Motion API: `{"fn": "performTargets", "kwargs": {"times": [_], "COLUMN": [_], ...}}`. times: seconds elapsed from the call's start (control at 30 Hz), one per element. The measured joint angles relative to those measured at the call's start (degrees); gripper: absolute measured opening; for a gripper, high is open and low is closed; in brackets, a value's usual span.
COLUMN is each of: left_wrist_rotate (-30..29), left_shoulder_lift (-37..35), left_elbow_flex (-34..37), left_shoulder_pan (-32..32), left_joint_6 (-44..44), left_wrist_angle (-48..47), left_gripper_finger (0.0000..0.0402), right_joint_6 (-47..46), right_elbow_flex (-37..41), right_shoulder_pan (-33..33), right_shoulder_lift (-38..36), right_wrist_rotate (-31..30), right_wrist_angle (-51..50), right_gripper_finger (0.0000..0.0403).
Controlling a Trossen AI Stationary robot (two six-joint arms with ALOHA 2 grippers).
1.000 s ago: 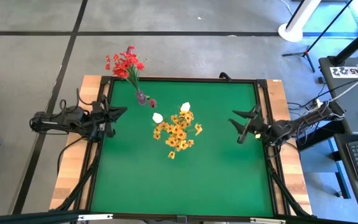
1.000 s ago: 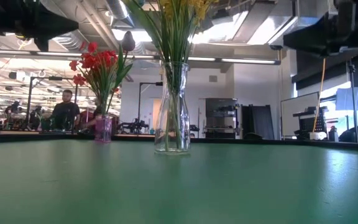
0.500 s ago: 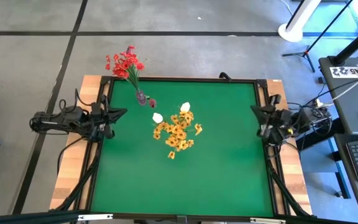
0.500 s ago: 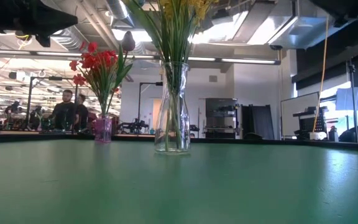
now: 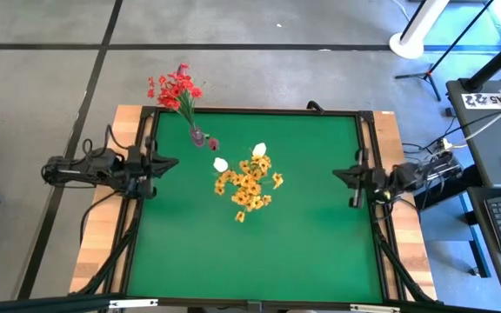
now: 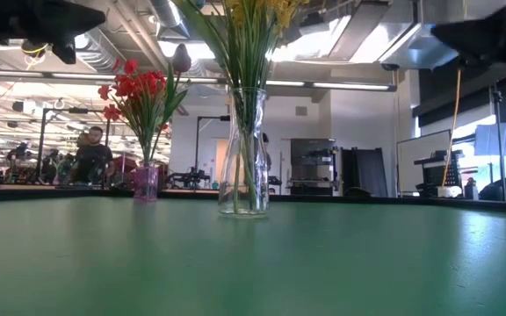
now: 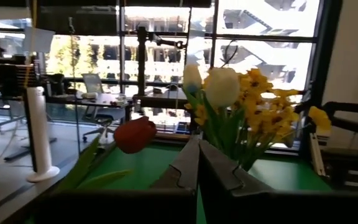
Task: Sort flowers into vase by color
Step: Return to Home Position
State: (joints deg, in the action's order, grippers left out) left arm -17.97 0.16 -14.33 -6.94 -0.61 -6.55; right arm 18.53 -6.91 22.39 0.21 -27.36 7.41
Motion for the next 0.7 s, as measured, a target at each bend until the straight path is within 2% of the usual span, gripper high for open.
{"fn": "performTargets", "kwargs": {"times": [0.2, 0.47, 0.7], "left_wrist_rotate": [4.00, 3.23, 3.39], "left_shoulder_lift": [-0.02, -0.04, -0.02], "left_elbow_flex": [2.67, 13.89, 13.90], "left_shoulder_pan": [-0.03, 0.06, 0.06], "left_joint_6": [-2.34, -3.52, -5.88], "left_wrist_angle": [1.31, 13.75, 11.01], "left_gripper_finger": [0.0000, 0.0000, 0.0000], "right_joint_6": [-2.53, -6.31, -6.60], "right_elbow_flex": [5.84, 6.18, 6.26], "right_shoulder_pan": [0.00, -0.02, -0.02], "right_shoulder_lift": [0.00, -0.02, -0.02], "right_wrist_rotate": [-0.10, -0.70, -3.53], "right_wrist_angle": [4.87, 2.49, 0.86], "right_gripper_finger": [0.0001, 0.0001, 0.0001]}}
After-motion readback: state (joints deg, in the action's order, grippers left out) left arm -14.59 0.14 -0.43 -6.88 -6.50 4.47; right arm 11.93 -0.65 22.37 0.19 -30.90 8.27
